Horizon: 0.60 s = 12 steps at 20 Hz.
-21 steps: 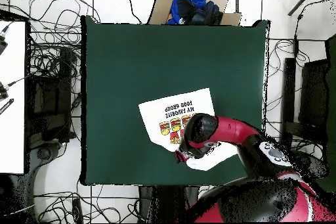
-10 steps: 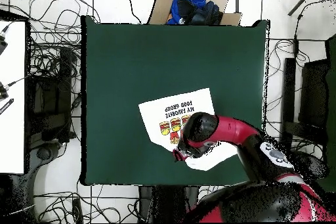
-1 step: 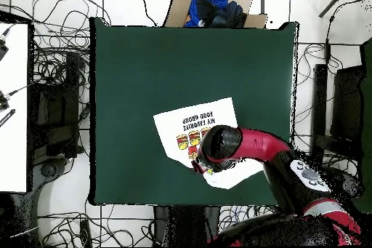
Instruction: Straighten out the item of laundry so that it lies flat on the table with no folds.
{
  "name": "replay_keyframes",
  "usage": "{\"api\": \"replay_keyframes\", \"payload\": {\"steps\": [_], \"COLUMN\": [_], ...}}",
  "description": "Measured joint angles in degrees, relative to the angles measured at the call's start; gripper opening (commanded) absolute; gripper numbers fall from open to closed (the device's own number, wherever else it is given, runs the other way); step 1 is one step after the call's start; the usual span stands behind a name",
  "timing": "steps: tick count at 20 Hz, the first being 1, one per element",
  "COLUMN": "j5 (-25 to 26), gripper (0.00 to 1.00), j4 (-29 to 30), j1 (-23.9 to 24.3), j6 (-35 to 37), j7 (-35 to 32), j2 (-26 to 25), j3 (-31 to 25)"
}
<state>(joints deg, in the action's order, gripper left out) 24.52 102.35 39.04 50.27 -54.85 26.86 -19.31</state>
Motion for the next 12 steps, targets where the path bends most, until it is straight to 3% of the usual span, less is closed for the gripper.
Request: {"api": "replay_keyframes", "payload": {"steps": [12], "j5": [0.80], "gripper": [1.00], "j4": [0.03], "j1": [-0.58], "j6": [-17.41], "j7": [0.00], "j2": [4.20], "j3": [0.00]}}
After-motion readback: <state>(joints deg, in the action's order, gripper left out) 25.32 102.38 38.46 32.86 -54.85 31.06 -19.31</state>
